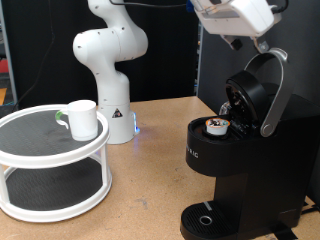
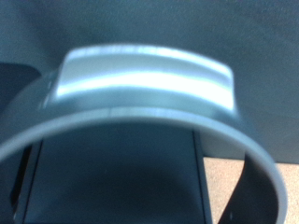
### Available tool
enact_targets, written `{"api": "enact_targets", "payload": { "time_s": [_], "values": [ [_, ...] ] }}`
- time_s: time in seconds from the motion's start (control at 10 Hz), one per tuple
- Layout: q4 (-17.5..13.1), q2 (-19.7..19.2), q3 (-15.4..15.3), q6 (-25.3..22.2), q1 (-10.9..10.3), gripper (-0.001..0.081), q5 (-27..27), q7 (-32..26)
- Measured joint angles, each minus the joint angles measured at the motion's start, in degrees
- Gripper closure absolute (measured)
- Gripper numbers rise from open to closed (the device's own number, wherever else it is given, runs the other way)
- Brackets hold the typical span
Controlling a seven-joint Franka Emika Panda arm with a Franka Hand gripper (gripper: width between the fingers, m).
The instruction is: Make a cup of coffee with the keurig machine
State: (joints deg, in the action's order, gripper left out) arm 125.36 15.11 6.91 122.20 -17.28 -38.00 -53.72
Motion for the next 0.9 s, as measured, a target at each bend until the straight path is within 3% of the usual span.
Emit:
{"api": "enact_targets", "payload": {
  "time_s": [0.1,0.2,0.4,0.5,0.6,0.7,0.8,0.9],
  "values": [
    [-0.58,-0.08,-0.66,0.29,-0.07,0.0089,-0.09,0.83],
    [-1.28,-0.26,-1.37,0.38,-0.20,0.0089,-0.09,1.80],
    [-2.95,-0.98,-2.91,0.42,-0.43,0.0407,-0.05,3.78],
    [-3.88,-1.61,-3.78,0.53,-0.50,0.0407,0.24,4.93],
    [-4.70,-2.31,-4.68,0.67,-0.53,0.0589,0.78,6.16],
    [-5.50,-3.06,-5.51,0.69,-0.54,0.0721,1.64,7.41],
    [-6.11,-3.84,-6.18,0.70,-0.54,0.0721,2.61,8.62],
    [-6.49,-4.51,-6.62,0.71,-0.54,0.0790,3.07,9.11]
  ]
}}
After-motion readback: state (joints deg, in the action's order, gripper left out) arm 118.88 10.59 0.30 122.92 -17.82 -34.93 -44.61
